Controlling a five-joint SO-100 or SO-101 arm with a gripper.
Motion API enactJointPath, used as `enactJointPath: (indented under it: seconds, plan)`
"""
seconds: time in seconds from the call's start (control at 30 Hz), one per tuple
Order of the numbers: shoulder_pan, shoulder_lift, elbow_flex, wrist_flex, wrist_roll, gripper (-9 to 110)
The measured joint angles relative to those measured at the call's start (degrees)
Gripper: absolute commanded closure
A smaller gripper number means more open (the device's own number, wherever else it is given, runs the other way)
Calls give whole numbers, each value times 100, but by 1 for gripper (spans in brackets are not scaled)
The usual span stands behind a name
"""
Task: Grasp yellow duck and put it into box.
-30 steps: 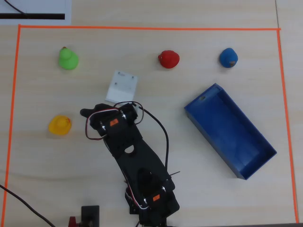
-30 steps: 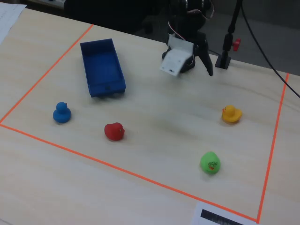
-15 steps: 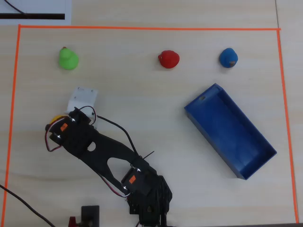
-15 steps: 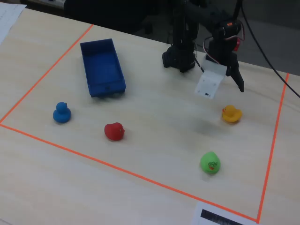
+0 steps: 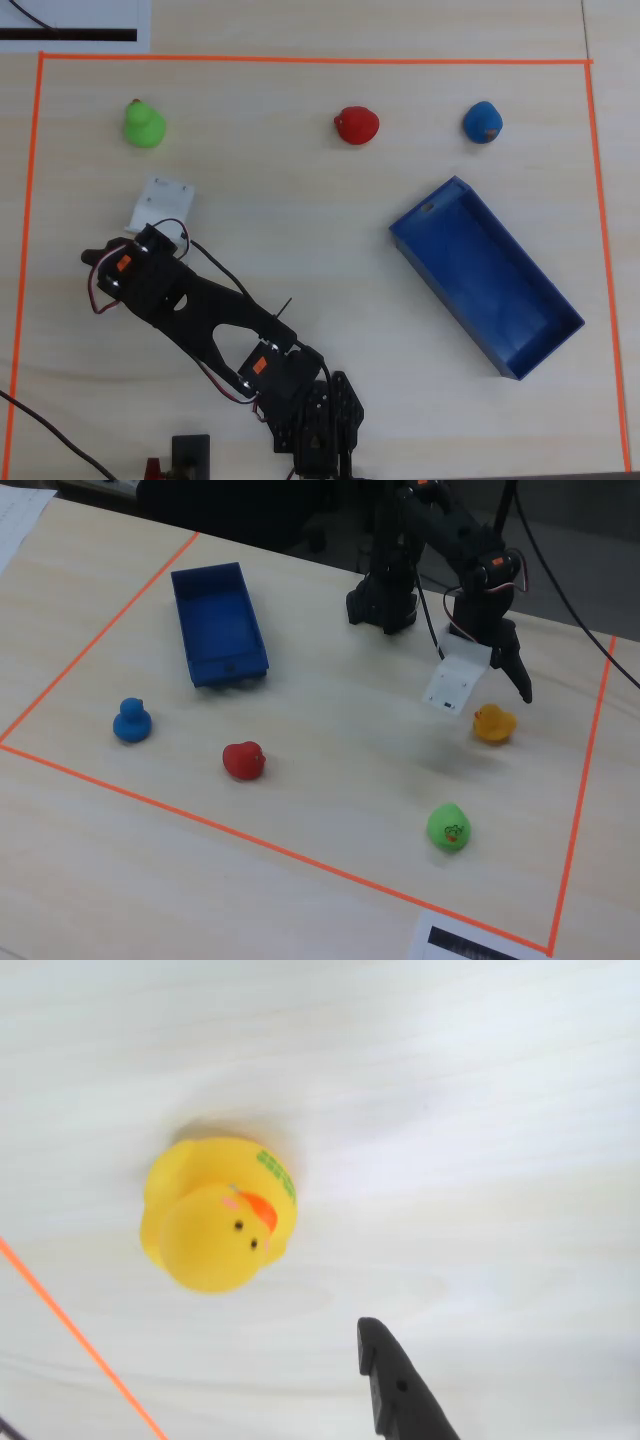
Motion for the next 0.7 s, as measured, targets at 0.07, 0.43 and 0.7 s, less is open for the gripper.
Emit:
enactJointPath:
  seconds: [0.07, 0.43, 0.7]
  plan:
    - [0, -88, 176, -211, 62, 53]
    - [-114, -290, 483, -923, 387, 53]
    - [-316, -519, 589, -1336, 580, 53]
